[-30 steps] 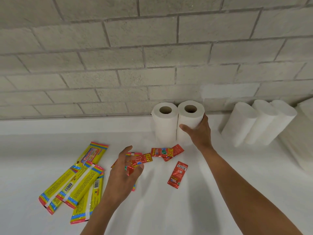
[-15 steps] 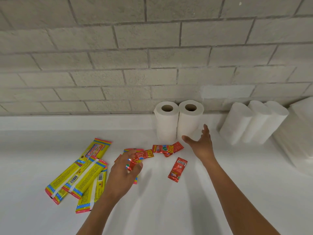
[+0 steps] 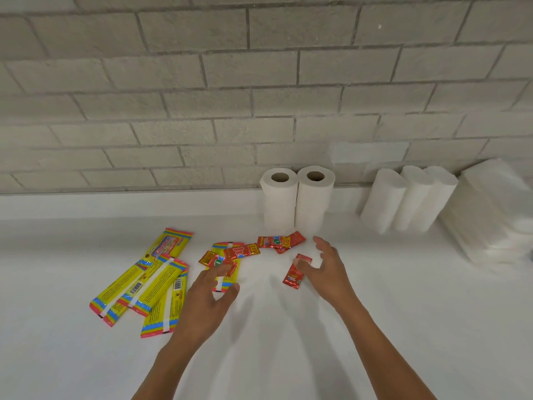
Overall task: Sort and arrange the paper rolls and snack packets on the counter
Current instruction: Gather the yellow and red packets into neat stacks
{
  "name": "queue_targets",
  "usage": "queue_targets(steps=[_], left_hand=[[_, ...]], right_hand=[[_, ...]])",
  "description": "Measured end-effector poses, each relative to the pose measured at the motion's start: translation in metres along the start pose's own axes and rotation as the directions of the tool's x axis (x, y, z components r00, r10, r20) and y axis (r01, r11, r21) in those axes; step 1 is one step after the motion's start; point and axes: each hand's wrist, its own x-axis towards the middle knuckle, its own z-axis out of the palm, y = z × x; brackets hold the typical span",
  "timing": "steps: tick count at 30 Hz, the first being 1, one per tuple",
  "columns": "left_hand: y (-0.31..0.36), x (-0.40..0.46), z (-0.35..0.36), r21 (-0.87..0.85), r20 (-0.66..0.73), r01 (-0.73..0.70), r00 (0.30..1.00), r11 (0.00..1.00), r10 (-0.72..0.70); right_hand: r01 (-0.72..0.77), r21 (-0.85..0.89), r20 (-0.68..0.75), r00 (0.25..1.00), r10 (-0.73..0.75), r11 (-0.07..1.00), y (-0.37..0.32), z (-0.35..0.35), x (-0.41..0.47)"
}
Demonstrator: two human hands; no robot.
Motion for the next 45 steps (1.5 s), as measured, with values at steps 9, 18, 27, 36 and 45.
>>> queue_targets(steps=[9,18,27,36,45], left_hand=[[-0.001,-0.045,-0.004,-0.025,-0.048,0.080,0.996,0.996,-0.081],[0.005,-0.084,-0.012,0.088,-0.057,0.126,0.991,0.988,-0.122],[0.001,-0.069,-0.025,0.181,-0.024,0.085,0.996,0.980,-0.082],[-0.022,0.013,-0.040,0.238,0.093,0.028,0.994,0.971,-0.052],[-0.050,0.117,-0.040,0.397,0.333,-0.090,0.941,0.913,-0.052]], right_hand=[[0.076,-0.073,0.178,0.982,-0.062,0.994,-0.004,0.008,-0.053],[0.100,-0.078,0.269,0.960,-0.075,0.992,-0.003,0.012,-0.085],[0.103,-0.135,0.318,0.946,-0.055,0.986,-0.009,0.028,-0.094],[0.101,-0.140,0.262,0.963,-0.062,0.985,-0.033,0.067,-0.060],[0.058,-0.167,0.194,0.981,-0.025,0.984,-0.046,0.121,-0.021]])
